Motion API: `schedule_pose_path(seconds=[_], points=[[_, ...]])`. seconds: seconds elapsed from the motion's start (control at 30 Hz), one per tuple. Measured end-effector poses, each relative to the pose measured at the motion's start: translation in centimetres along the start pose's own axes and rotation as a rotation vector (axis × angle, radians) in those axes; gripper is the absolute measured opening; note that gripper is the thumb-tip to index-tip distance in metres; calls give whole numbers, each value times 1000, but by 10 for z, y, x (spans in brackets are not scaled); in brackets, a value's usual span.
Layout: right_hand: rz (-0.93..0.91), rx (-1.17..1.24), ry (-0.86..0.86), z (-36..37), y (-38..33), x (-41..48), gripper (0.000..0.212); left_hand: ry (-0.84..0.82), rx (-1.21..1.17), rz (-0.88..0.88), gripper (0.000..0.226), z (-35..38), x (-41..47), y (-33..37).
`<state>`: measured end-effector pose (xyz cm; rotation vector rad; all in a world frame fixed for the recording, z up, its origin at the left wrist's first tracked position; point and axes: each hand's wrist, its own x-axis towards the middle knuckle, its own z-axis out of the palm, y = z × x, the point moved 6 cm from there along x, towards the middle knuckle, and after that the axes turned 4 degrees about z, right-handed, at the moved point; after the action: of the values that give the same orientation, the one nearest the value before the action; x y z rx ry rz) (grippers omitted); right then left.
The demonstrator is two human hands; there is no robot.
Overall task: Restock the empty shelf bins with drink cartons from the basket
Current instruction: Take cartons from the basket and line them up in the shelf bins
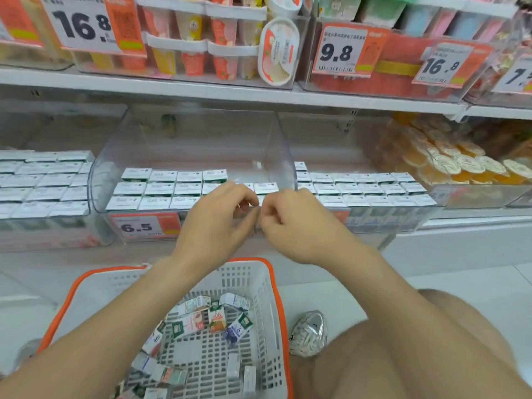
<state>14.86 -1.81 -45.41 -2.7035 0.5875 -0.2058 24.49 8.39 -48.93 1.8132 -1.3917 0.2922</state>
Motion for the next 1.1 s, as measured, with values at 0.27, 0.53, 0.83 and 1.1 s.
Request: schedule_pose_path(seconds=[0.27, 0.53, 0.83, 1.1], points=[[-106, -421, -900, 164, -2, -59, 31, -681, 156, -260, 7, 43, -151, -51], [-312, -589, -971, 275, 2, -70, 23, -1201, 249, -565, 17, 87, -285, -125], [-308, -667, -1008, 364, 42, -79, 47, -1160, 284, -1065, 73, 100, -384, -175], [-325, -741, -1065, 416, 49, -84, 39, -1060, 228, -1155, 27, 111, -396, -187]])
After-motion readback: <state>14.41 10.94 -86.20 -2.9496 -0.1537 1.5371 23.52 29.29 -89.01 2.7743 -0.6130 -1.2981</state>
